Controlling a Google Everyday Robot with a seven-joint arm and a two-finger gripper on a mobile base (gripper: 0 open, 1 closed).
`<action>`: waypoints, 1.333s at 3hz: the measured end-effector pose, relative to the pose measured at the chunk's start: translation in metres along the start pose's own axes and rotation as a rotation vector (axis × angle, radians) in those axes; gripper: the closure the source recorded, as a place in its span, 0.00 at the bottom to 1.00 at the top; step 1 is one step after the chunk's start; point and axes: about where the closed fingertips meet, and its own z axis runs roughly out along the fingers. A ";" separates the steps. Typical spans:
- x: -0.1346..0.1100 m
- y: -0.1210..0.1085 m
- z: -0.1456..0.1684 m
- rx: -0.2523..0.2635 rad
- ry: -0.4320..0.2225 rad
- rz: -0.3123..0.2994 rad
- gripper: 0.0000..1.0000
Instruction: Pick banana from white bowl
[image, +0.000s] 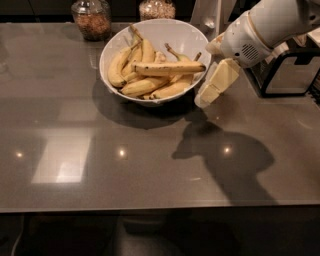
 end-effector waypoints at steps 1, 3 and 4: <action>-0.016 -0.011 0.023 -0.024 -0.045 -0.005 0.00; -0.041 -0.019 0.053 -0.067 -0.073 -0.027 0.17; -0.043 -0.020 0.059 -0.075 -0.069 -0.026 0.40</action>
Offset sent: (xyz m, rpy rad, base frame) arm 0.0435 0.0620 -0.0127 0.0915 0.0145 0.0762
